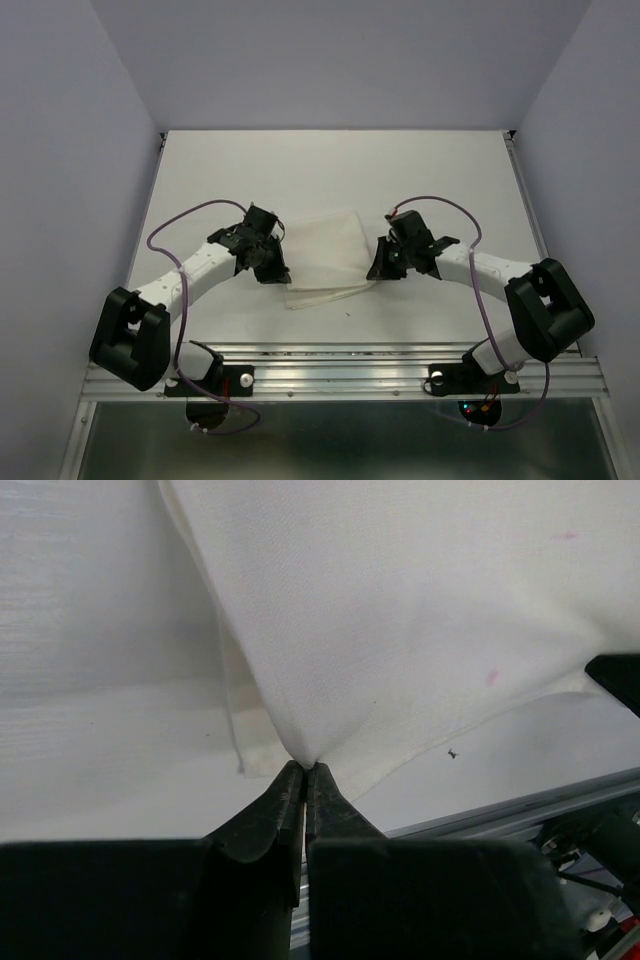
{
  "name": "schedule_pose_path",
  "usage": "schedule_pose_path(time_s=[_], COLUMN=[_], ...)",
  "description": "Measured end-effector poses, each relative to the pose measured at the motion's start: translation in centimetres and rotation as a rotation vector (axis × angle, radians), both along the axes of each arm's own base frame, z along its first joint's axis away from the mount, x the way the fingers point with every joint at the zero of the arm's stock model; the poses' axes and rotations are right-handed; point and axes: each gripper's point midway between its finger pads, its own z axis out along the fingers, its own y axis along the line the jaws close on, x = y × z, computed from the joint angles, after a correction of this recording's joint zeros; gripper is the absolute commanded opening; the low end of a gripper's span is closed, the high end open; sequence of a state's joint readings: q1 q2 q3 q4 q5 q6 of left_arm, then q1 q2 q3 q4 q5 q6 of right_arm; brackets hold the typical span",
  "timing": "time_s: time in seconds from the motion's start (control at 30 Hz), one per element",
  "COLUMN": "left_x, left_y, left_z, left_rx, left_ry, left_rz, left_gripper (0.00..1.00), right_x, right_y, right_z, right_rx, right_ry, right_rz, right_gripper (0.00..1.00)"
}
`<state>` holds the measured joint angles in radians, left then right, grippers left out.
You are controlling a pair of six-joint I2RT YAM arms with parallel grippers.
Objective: Fold the napkin into a case and place the utensils inside
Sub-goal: Smooth out the square-folded napkin at the center of the board.
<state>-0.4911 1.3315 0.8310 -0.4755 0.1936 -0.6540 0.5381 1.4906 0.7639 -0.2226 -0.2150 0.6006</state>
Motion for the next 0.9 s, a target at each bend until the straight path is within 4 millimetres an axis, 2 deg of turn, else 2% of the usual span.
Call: schedule_pose_path(time_s=[0.03, 0.13, 0.17, 0.27, 0.37, 0.57, 0.6, 0.73, 0.9], left_x=[-0.1, -0.7, -1.1, -3.0, -3.9, -3.7, -3.6, -3.7, -3.7], left_y=[0.0, 0.0, 0.0, 0.7, 1.0, 1.0, 1.0, 1.1, 1.3], left_z=[0.1, -0.2, -0.5, -2.7, -3.8, -4.2, -4.3, -4.7, -4.8], left_rx=[-0.004, -0.026, -0.030, -0.017, -0.004, -0.005, -0.003, 0.008, 0.018], left_ry=[0.002, 0.001, 0.010, 0.072, 0.112, 0.110, 0.109, 0.115, 0.117], left_rz=[-0.001, -0.009, -0.012, -0.013, -0.012, -0.010, -0.010, -0.006, -0.002], left_gripper=[0.00, 0.00, 0.00, 0.00, 0.00, 0.00, 0.00, 0.00, 0.00], right_x=[0.0, -0.1, -0.3, -0.4, -0.6, -0.7, -0.7, -0.5, -0.5], right_y=[-0.1, -0.4, -0.6, -1.1, -1.5, -1.8, -1.8, -1.5, -0.8], right_z=[0.3, 0.3, 0.1, -0.4, -0.8, -0.8, -0.7, 0.3, 1.0], right_rx=[-0.002, -0.018, -0.030, -0.058, -0.081, -0.095, -0.094, -0.073, -0.051], right_ry=[-0.006, -0.009, -0.002, 0.007, 0.019, 0.020, 0.016, -0.006, -0.016], right_rz=[0.001, 0.008, 0.008, 0.006, -0.003, -0.003, -0.002, 0.007, 0.025], right_gripper=[0.43, 0.55, 0.65, 0.68, 0.65, 0.26, 0.23, 0.16, 0.16])
